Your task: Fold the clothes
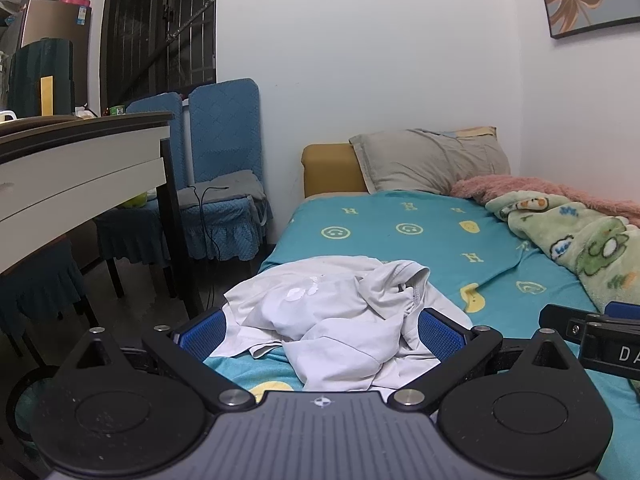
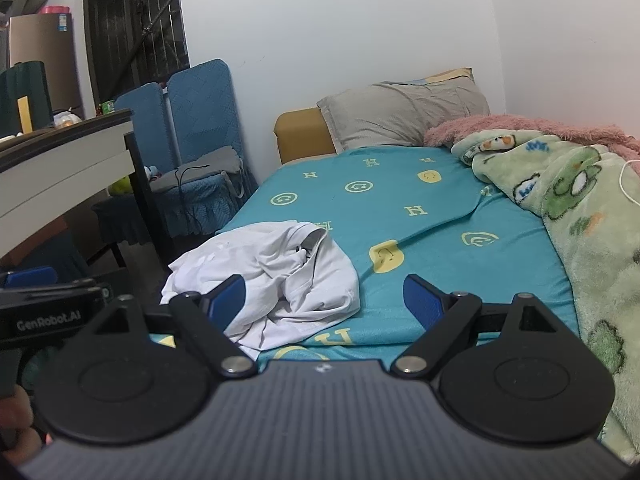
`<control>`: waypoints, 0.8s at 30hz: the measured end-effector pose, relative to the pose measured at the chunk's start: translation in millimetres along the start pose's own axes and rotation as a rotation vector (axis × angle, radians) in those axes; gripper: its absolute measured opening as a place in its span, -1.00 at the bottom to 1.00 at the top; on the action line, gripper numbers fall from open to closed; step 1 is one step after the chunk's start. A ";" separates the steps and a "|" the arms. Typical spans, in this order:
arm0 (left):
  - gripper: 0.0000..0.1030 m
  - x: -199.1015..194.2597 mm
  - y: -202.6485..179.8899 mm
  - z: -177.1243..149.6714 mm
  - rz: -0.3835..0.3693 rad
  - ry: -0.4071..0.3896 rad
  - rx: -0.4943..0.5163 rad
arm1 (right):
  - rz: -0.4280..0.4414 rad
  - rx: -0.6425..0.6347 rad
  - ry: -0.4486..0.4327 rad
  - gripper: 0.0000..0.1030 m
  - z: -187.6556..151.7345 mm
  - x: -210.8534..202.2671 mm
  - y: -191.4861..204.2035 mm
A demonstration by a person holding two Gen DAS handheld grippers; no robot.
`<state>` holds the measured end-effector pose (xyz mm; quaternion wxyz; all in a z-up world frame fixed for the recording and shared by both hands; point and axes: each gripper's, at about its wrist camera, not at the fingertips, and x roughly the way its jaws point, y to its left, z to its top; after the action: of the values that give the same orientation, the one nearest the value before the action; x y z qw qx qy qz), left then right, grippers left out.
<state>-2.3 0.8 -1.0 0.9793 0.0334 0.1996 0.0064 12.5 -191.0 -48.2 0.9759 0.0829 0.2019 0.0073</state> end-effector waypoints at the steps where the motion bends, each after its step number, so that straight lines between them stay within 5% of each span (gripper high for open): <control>1: 0.99 -0.6 0.3 -0.6 0.001 -0.003 0.002 | -0.002 0.000 -0.003 0.69 0.5 -0.1 0.1; 24: 0.99 2.0 0.2 -2.6 0.013 0.003 0.027 | 0.000 0.024 0.012 0.69 -0.1 2.1 -3.5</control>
<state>-1.5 1.2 -4.1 0.9784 0.0477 0.2009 0.0101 14.3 -194.4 -49.7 0.9736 0.0945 0.2079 0.0055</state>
